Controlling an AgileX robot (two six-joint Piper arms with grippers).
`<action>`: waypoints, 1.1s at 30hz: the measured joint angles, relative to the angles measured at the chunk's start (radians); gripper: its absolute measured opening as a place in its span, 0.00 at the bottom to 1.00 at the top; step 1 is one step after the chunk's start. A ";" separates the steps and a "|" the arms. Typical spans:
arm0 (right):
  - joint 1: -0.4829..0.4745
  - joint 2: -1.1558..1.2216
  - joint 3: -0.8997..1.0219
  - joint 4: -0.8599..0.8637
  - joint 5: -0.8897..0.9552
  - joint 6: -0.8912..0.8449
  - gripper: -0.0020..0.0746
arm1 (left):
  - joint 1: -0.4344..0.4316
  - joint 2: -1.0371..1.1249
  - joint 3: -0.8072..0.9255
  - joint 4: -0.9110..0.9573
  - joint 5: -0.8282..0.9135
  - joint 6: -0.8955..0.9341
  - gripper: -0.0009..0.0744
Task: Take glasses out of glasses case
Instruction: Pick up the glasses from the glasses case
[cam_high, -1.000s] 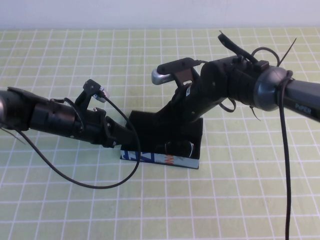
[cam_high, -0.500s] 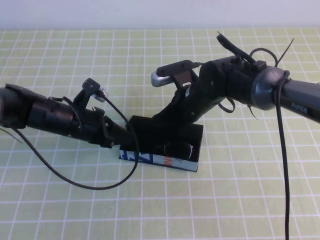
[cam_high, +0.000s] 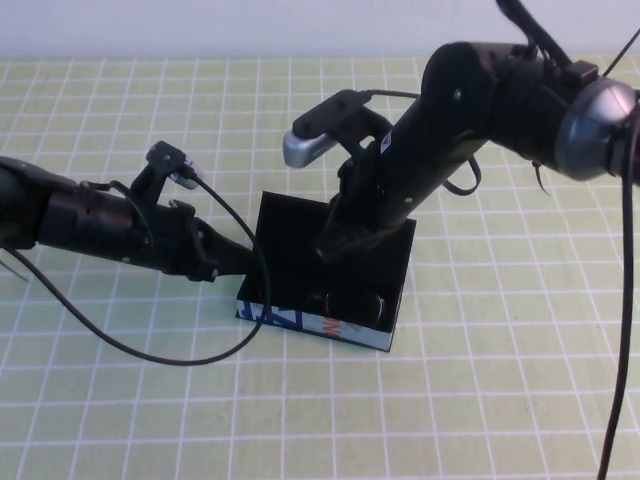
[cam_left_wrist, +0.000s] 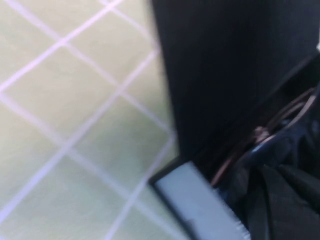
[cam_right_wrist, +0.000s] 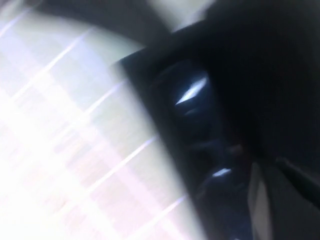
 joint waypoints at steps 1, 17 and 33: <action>0.000 -0.006 0.000 0.021 0.023 -0.043 0.00 | 0.005 0.000 0.000 0.000 -0.004 -0.002 0.01; 0.026 0.050 -0.001 0.034 0.115 -0.447 0.36 | 0.011 0.000 0.000 -0.002 -0.026 -0.006 0.01; 0.035 0.079 -0.001 0.021 0.027 -0.495 0.38 | 0.011 0.002 0.000 -0.002 -0.036 -0.006 0.01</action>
